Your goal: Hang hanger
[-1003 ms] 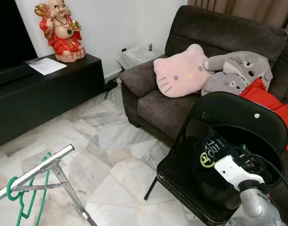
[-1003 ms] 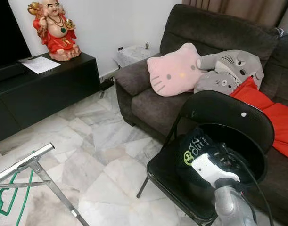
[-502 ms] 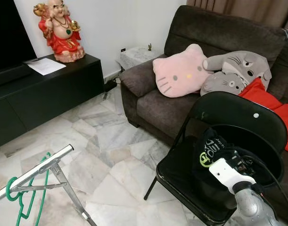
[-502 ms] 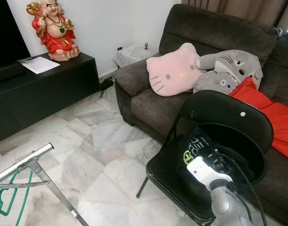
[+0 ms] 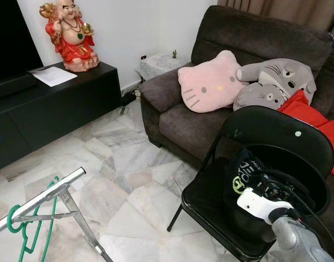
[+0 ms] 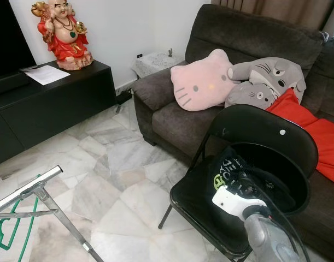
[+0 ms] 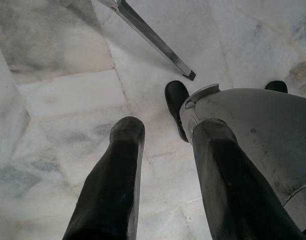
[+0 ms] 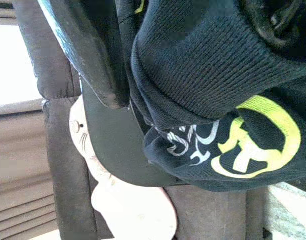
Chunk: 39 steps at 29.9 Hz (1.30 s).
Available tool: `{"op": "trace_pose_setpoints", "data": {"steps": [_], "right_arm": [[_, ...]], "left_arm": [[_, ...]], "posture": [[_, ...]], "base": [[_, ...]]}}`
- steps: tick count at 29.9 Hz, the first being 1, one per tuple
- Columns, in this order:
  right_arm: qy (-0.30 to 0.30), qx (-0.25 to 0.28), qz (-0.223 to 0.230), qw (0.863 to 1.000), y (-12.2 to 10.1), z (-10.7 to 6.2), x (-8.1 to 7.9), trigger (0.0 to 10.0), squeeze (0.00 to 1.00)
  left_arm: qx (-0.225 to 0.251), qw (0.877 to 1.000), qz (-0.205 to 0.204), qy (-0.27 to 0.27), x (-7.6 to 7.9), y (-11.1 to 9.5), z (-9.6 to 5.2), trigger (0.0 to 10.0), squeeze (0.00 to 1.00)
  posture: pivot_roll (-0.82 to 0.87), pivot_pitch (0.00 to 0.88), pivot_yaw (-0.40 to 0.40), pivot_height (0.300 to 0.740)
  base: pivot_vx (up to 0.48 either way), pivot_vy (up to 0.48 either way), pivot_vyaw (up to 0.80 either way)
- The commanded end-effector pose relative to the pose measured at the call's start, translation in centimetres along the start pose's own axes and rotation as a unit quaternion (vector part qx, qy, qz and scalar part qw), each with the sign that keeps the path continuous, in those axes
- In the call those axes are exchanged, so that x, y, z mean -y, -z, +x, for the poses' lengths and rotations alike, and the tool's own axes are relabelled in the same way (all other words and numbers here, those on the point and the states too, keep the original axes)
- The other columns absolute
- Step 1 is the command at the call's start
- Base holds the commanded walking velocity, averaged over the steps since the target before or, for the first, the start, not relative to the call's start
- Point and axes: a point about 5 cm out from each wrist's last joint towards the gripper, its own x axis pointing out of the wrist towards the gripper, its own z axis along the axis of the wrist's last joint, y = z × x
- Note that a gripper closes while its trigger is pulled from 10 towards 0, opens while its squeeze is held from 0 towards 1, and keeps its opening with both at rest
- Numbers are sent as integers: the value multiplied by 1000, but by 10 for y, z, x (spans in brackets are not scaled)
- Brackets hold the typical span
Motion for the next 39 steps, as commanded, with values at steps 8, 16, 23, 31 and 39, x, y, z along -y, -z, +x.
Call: {"op": "trace_pose_setpoints", "data": {"steps": [8,16,23,31,39], "right_arm": [[8,-2,-8,1000,1,1,2,0,0],[8,-1,-4,1000,0,1,0,0,0],[15,-11,31,999,2,2,0,0,0],[29,-24,80,996,1,3,3,0,0],[46,-48,225,972,-3,5,3,0,0]], "left_arm": [[-12,1000,2,-6,-2,6,-2,10000,0],[-12,1000,3,-6,-2,6,-2,10000,0],[-13,1000,3,-7,-2,7,-2,10000,0],[-13,1000,2,-9,-2,7,-2,10000,0],[-13,1000,2,-11,-3,7,-2,10000,0]], "posture": [[-32,44,6,740],[-32,46,7,740],[-31,46,6,740],[-29,47,6,740],[-28,46,6,740]], "base": [[0,0,0],[0,0,0],[0,0,0],[0,0,0],[0,0,0]]}}
